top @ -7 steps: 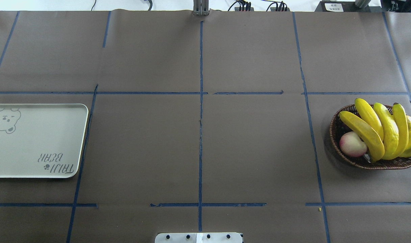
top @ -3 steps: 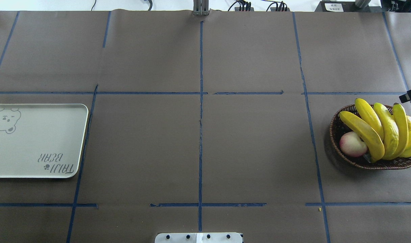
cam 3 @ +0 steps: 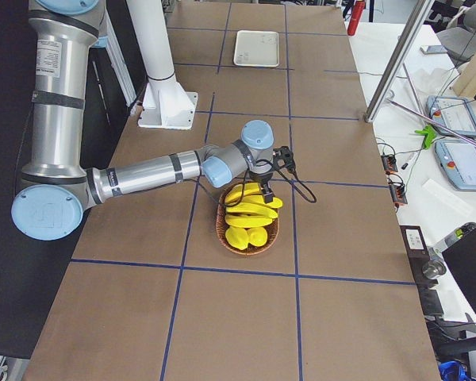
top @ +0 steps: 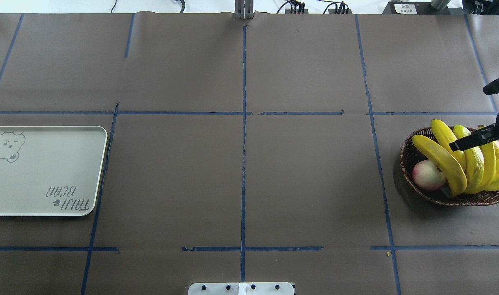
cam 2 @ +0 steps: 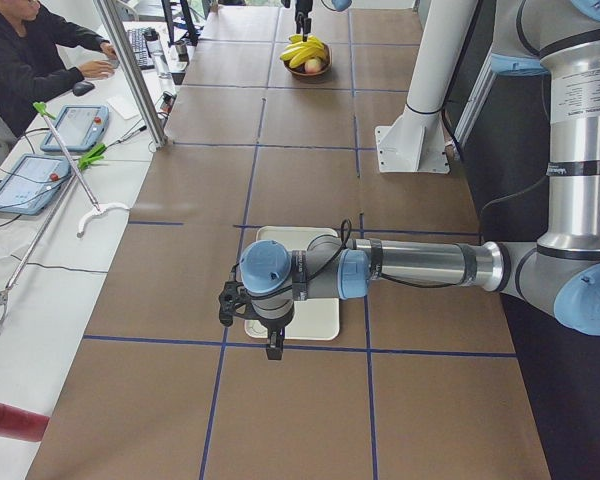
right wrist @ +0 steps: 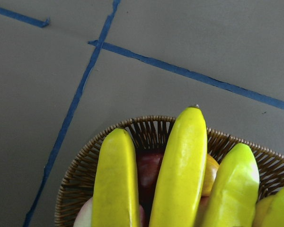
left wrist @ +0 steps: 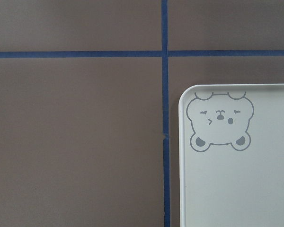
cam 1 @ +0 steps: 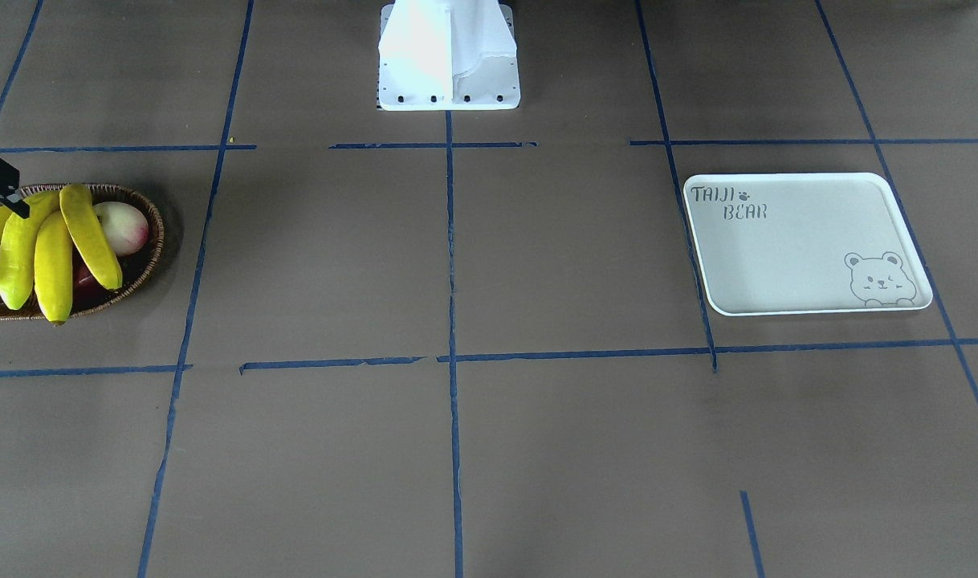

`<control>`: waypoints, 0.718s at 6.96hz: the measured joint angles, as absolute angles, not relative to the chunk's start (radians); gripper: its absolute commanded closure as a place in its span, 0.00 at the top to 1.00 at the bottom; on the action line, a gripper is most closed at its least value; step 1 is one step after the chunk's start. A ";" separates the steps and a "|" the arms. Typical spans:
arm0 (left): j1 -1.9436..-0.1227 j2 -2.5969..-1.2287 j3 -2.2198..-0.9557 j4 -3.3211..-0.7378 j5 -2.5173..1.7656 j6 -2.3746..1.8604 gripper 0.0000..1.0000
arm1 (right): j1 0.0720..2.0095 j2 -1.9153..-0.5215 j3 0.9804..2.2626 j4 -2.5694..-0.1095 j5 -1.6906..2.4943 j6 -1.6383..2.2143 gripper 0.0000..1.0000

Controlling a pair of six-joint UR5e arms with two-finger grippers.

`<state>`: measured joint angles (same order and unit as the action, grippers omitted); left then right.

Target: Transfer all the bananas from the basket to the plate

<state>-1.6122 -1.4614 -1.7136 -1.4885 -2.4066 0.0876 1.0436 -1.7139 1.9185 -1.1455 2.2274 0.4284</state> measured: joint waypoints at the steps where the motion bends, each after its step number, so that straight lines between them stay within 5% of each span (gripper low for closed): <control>1: -1.612 -1.461 -1.712 -1.490 -2.407 0.087 1.00 | 1.008 -1.713 1.924 -1.142 2.201 0.455 0.95; 5: -1.612 -1.460 -1.709 -1.491 -2.407 0.087 1.00 | 0.934 -1.722 1.953 -1.141 2.126 0.471 0.80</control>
